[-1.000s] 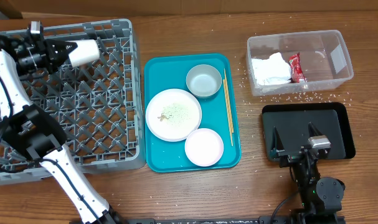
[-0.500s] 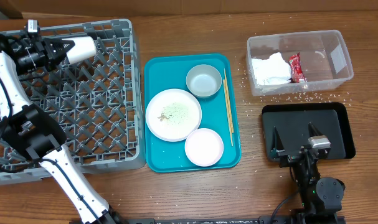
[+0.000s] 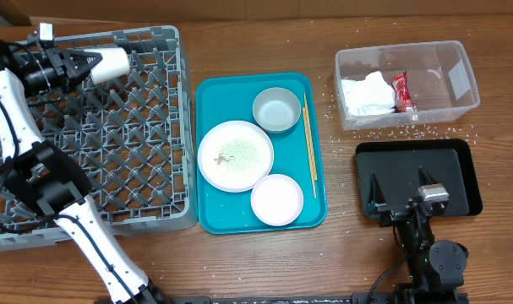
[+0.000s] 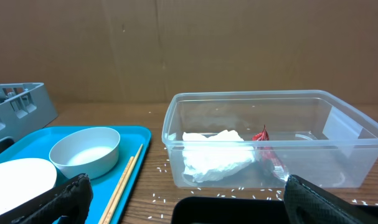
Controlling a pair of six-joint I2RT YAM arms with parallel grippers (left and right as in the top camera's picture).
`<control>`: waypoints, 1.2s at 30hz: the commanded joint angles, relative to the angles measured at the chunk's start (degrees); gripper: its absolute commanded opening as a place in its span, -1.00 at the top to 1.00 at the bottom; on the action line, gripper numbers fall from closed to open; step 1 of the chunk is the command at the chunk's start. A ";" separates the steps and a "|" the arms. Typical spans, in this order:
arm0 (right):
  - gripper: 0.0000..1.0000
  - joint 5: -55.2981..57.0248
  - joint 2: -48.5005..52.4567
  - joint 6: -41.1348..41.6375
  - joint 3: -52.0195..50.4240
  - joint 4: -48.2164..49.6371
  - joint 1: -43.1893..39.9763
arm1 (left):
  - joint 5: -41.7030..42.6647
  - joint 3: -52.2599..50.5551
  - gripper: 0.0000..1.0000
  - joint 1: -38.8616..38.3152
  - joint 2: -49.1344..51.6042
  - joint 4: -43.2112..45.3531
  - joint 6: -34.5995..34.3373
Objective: Sort waste into correct bins and load items into the dishwasher
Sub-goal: 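Lift the white cup and carry it to the dish rack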
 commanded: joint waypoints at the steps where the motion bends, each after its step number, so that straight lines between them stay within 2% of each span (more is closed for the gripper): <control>1: -1.00 0.74 -0.57 -0.09 -0.59 0.39 -0.26 | -3.76 0.15 0.90 1.03 0.20 0.09 -2.27; 12: -1.00 0.74 -0.57 -0.09 -0.59 0.37 -0.26 | -4.44 -3.32 0.88 0.66 0.24 1.33 -2.25; 19: -1.00 0.74 -0.57 -0.09 -0.59 0.39 -0.26 | 0.87 -9.64 0.89 -0.15 0.26 6.43 -2.27; 22: -1.00 0.74 -0.57 -0.09 -0.59 0.39 -0.26 | 0.33 -10.47 0.92 0.07 0.24 6.40 -2.58; 26: -1.00 0.74 -0.57 -0.09 -0.59 0.37 -0.26 | -4.22 -10.43 0.92 1.16 0.20 5.14 -6.78; 36: -1.00 0.74 -0.57 -0.09 -0.59 0.37 -0.26 | -18.29 -10.34 0.85 4.00 -0.04 0.74 -7.19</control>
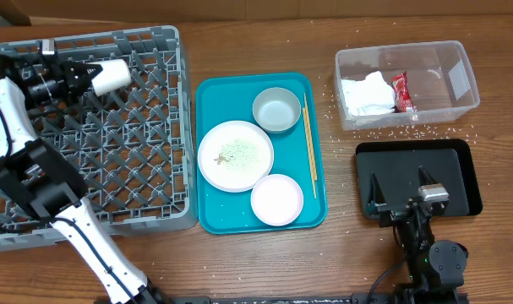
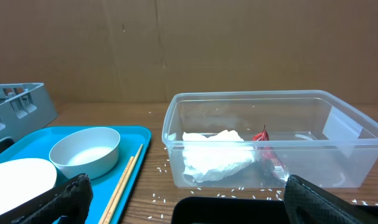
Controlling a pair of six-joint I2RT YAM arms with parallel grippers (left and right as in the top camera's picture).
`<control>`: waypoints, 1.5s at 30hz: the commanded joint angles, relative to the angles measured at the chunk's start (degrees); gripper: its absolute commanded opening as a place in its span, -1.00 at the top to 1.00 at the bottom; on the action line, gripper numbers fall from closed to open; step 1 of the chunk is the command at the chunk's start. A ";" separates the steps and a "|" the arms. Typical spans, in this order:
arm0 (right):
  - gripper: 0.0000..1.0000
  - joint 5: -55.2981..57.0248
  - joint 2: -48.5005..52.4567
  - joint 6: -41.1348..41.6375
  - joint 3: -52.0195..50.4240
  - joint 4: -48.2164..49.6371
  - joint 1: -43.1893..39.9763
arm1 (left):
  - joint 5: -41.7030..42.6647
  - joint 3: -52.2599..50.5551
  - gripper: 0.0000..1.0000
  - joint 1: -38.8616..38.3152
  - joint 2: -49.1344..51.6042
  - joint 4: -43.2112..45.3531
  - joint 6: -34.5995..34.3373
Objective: Sort waste into correct bins and load items into the dishwasher
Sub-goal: 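Lift the white cup and carry it to the dish rack, then set the white cup upside down in the rack, release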
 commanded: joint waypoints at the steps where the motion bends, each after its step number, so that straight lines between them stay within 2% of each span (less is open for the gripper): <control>1: -1.00 0.74 -0.57 -0.07 -0.59 0.39 -0.26 | -18.67 -1.09 0.84 2.03 1.46 -1.49 -1.70; 3: -1.00 0.74 -0.57 -0.07 -0.59 0.39 -0.26 | -21.73 -1.09 0.77 2.40 1.44 -2.16 -2.84; 7: -1.00 0.74 -0.57 -0.07 -0.59 0.39 -0.26 | -28.50 -1.09 0.40 2.62 1.44 -3.34 -3.08; 15: -1.00 0.74 -0.57 -0.07 -0.59 0.37 -0.26 | -32.11 3.08 0.36 2.69 1.29 -8.17 -4.90; 19: -1.00 0.74 -0.57 -0.07 -0.59 0.39 -0.26 | -35.67 12.85 0.33 2.64 1.22 -13.79 -6.62; 23: -1.00 0.74 -0.57 -0.07 -0.59 0.37 -0.26 | -44.13 25.40 0.26 2.51 1.22 -19.34 -10.95; 28: -1.00 0.74 -0.57 -0.07 -0.59 0.37 -0.26 | -50.73 33.66 0.25 1.44 -0.96 -19.85 -14.60; 31: -1.00 0.74 -0.57 -0.07 -0.59 0.37 -0.26 | -50.88 34.36 0.35 -0.24 -2.32 -18.43 -13.94; 36: -1.00 0.74 -0.57 -0.07 -0.59 0.39 -0.26 | -53.64 34.40 0.75 -7.15 -2.29 -15.39 -6.51; 39: -1.00 0.74 -0.57 -0.07 -0.59 0.39 -0.26 | -65.94 34.34 0.92 -13.16 -2.19 -14.82 -6.10; 43: -1.00 0.74 -0.57 -0.07 -0.59 0.39 -0.26 | -75.19 34.34 0.92 -19.04 -2.19 -12.52 -6.97; 45: -1.00 0.74 -0.57 -0.07 -0.59 0.37 -0.26 | -83.23 34.01 0.92 -21.53 -2.08 -11.98 -8.52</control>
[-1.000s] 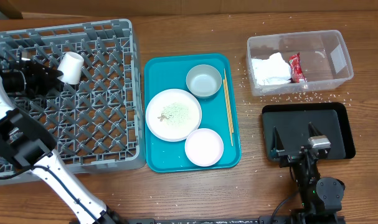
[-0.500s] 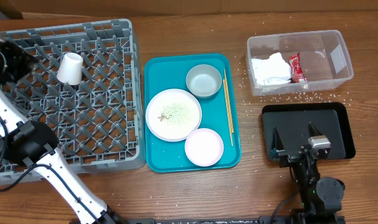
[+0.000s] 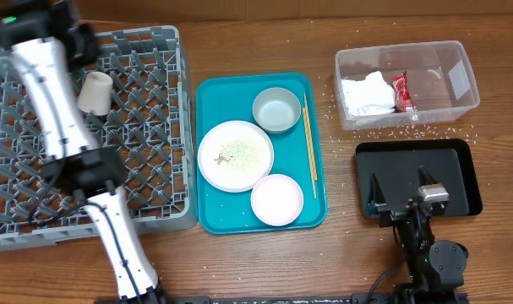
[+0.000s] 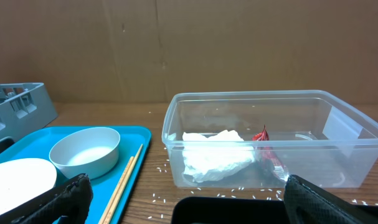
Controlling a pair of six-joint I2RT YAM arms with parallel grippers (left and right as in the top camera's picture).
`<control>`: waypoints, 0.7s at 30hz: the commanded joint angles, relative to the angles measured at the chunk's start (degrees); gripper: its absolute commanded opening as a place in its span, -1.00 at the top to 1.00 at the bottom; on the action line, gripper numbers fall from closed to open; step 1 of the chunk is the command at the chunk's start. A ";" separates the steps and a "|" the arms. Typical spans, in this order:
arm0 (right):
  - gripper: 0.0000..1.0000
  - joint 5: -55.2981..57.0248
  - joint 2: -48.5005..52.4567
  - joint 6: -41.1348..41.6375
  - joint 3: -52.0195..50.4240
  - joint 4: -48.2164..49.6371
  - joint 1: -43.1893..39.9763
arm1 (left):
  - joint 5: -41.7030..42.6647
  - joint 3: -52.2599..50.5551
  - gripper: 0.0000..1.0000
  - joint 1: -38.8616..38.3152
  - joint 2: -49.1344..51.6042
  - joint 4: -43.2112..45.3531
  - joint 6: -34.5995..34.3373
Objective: Sort waste into correct bins and load items into the dishwasher
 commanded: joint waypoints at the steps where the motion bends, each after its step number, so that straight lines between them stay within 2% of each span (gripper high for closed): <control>1: -1.00 0.74 -0.57 -0.07 -0.59 0.37 -0.26 | -18.86 0.35 0.92 -3.23 -1.46 0.50 -1.51; 3: -1.00 0.74 -0.57 -0.07 -0.59 0.39 -0.26 | -21.77 -0.79 0.92 -4.35 -1.40 0.74 -2.16; 12: -1.00 0.74 -0.57 -0.07 -0.59 0.37 -0.26 | -23.85 -13.92 0.92 -3.96 -1.40 3.43 -2.14; 21: -1.00 0.74 -0.57 -0.07 -0.59 0.39 -0.26 | -25.35 -15.80 0.92 -3.43 -1.40 2.99 -2.60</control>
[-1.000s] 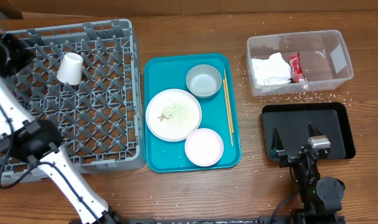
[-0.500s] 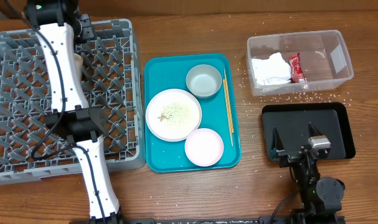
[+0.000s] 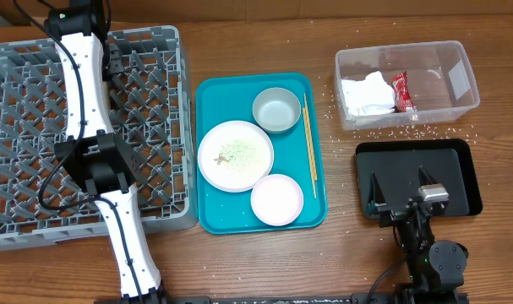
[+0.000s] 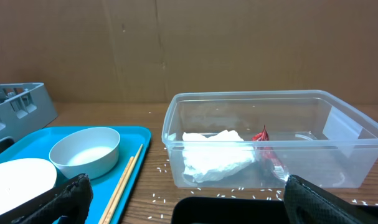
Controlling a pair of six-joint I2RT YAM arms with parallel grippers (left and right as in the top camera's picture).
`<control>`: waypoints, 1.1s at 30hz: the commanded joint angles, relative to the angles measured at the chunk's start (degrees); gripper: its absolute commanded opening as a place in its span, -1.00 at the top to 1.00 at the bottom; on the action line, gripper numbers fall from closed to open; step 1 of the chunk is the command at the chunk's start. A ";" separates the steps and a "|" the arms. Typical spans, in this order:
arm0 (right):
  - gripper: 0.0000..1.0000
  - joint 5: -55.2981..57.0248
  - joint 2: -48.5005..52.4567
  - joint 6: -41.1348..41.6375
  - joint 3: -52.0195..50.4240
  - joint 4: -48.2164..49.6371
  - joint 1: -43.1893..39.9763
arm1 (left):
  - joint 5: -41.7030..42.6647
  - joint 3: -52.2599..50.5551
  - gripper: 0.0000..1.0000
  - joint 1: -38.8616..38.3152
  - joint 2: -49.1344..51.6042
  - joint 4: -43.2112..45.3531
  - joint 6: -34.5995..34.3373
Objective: Sort waste into correct bins and load items into the dishwasher
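Note:
The grey dish rack [image 3: 36,127] fills the left of the overhead view. My left arm lies across it, and my left gripper [image 3: 94,10] is at the rack's far edge near the top of the picture, its jaws too dark to read. No cup shows in the rack. The teal tray [image 3: 210,215] holds a small grey bowl [image 3: 276,110], a plate with food bits [image 3: 235,155], a white dish [image 3: 277,199] and chopsticks [image 3: 309,152]. My right gripper [image 4: 189,208] rests open over the black bin [image 3: 459,181], holding nothing.
A clear plastic bin [image 3: 455,72] at the back right holds a crumpled white tissue [image 3: 364,91] and a red wrapper [image 3: 400,91]. Rice grains [image 3: 391,131] are scattered on the wood around it. In the right wrist view the bin [image 4: 338,134] stands straight ahead.
My left arm has swung right and further back over the rack. The white cup that stood in the rack's far part no longer shows; the arm now lies over that spot. The right arm has not moved.
My left gripper first held a white cup over the rack's far edge. Then it held the cup a little lower among the pegs. Then the cup stood free in the rack with the gripper off it. Now the arm covers that place.

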 commanded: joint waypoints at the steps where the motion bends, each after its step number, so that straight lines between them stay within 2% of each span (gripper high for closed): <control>1: -1.00 0.74 -0.57 -0.07 -0.59 0.35 -0.26 | -3.43 -0.44 0.92 0.68 -1.29 -1.29 -1.84; 6: -1.00 0.74 -0.57 -0.07 -0.59 0.37 -0.26 | -10.67 -0.22 0.92 0.96 -1.81 -4.83 -10.01; 11: -1.00 0.74 -0.57 -0.07 -0.59 0.37 -0.26 | -11.28 1.36 0.92 1.60 -3.37 -6.64 -14.08; 15: -1.00 0.74 -0.57 -0.07 -0.59 0.37 -0.26 | -8.24 3.76 0.92 2.16 -5.73 -7.54 -15.67; 19: -1.00 0.74 -0.57 -0.07 -0.59 0.37 -0.26 | -0.85 4.70 0.92 3.15 -9.99 -7.45 -17.00; 22: -1.00 0.74 -0.57 -0.07 -0.59 0.37 -0.26 | 3.41 4.70 0.92 3.78 -12.07 -4.28 -15.87; 26: -1.00 0.74 -0.57 -0.07 -0.59 0.35 -0.26 | 14.43 4.63 0.92 3.48 -11.93 0.55 -6.47; 33: -1.00 0.74 -0.57 -0.07 -0.59 0.35 -0.26 | 11.41 4.48 0.92 3.32 -7.63 0.13 -8.09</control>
